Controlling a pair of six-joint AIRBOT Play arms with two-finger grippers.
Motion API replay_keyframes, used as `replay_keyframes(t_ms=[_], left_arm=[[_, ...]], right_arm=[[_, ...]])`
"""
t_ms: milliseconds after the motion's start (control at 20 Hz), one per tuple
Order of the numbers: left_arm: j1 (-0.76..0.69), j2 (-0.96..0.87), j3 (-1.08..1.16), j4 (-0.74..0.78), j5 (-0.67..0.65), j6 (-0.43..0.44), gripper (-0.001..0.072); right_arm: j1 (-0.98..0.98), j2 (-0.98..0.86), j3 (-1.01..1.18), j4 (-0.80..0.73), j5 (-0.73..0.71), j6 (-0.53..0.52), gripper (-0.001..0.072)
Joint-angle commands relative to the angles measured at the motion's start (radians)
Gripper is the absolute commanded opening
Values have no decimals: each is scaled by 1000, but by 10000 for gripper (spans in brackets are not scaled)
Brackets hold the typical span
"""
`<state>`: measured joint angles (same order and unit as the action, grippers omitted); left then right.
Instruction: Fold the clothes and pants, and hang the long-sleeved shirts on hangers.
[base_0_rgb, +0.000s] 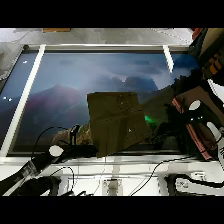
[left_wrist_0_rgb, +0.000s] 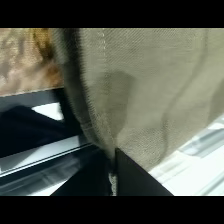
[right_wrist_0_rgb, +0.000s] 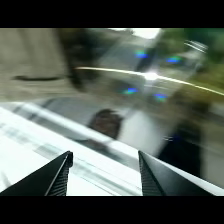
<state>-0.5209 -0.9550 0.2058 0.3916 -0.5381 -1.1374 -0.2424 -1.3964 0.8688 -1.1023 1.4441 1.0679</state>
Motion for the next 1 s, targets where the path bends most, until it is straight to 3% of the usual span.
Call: replay_keyframes(t_ms=[0,150,300,600,800,950], left_arm=[[-1,1,8,-11,-5,0,28],[-1,1,48,-9,-5,10,28],[-1,1,89,5,-4,31,28],[-1,1,96,42,-4,30,28],[-1,1,96,42,-5,30,28],[-1,1,96,42,-5,30,28]], right_arm=[[0,-1,-89,216,-34,-75,462],[0,-1,-126,284,-106,-43,468],[0,-1,-146,270,-175,25,580],[0,-5,-146,177,-293,201,572],[13,-79,-146,319,-240,160,549],[60,-132,-146,398,-222,0,407]])
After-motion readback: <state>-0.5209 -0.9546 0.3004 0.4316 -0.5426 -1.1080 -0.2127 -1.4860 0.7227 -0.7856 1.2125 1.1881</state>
